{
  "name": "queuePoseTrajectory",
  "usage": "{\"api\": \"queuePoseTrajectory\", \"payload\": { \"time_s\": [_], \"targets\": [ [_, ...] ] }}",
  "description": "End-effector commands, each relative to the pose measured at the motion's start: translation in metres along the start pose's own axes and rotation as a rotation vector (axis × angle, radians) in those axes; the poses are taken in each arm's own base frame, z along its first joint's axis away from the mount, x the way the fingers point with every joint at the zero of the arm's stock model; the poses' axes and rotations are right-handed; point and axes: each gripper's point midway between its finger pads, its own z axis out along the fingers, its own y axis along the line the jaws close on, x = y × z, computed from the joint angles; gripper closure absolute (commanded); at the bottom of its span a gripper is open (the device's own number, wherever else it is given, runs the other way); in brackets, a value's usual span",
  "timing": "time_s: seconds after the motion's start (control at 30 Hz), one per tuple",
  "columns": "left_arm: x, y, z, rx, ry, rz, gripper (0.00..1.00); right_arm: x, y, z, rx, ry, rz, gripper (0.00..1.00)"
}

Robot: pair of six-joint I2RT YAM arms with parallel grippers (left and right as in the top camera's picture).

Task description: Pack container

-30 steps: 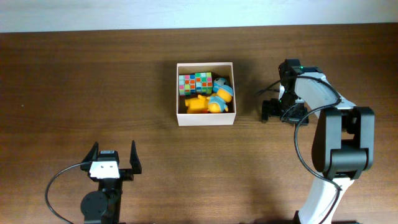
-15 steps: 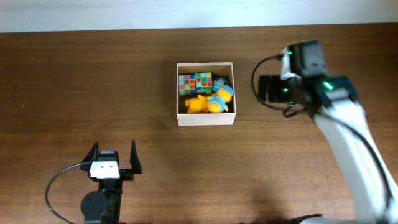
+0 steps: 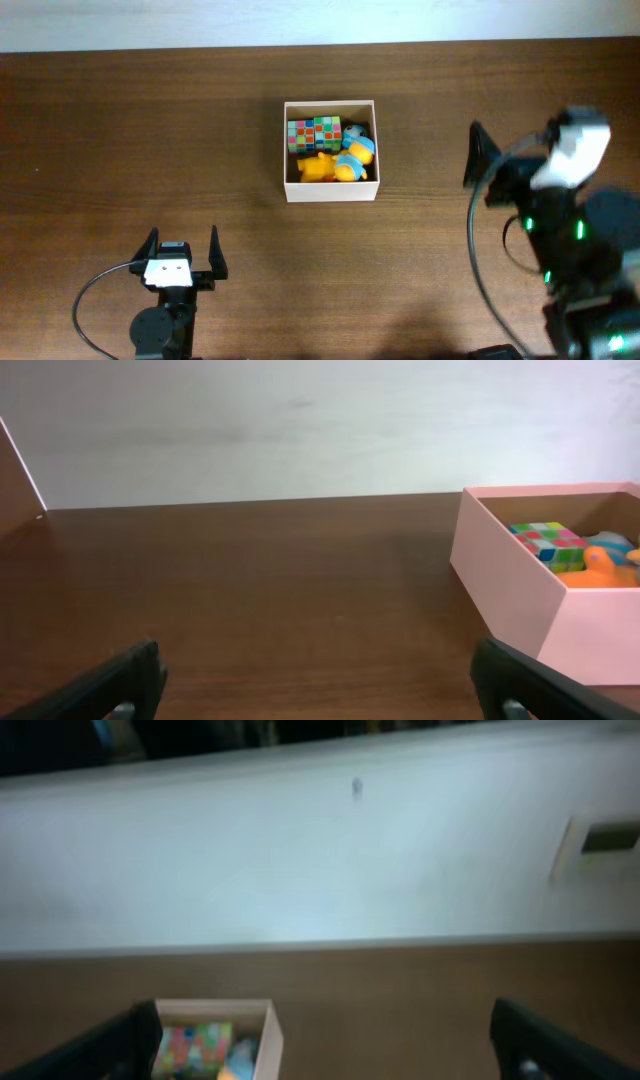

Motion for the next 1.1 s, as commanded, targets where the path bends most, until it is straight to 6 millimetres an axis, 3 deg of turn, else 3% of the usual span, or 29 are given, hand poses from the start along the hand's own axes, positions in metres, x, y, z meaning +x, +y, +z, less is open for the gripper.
{"api": "queuePoseTrajectory", "payload": {
  "time_s": [0.0,0.13,0.3,0.4,0.6,0.9,1.07],
  "targets": [
    [0.002,-0.001,0.000,0.001,-0.002,0.016,0.01,0.033,0.002,-0.007,-0.056,-0.052,-0.011,0.01],
    [0.002,-0.001,0.000,0.001,-0.002,0.016,0.01,0.062,0.001,-0.020,-0.089,-0.163,-0.009,0.01],
    [0.002,-0.001,0.000,0.001,-0.002,0.016,0.01,0.124,-0.006,-0.024,-0.092,-0.140,-0.009,0.01],
    [0.002,-0.001,0.000,0.001,-0.002,0.016,0.01,0.149,-0.006,-0.026,-0.113,-0.133,-0.011,0.01],
    [0.002,-0.001,0.000,0.001,-0.002,0.016,0.01,0.181,-0.007,-0.027,-0.130,-0.151,-0.012,0.01],
    [0.002,-0.001,0.000,0.001,-0.002,0.016,0.01,0.242,-0.010,-0.014,-0.140,-0.033,-0.013,0.01],
    [0.002,-0.001,0.000,0.001,-0.002,0.015,0.01,0.239,-0.011,-0.015,-0.135,-0.046,-0.017,0.01]
  ]
}}
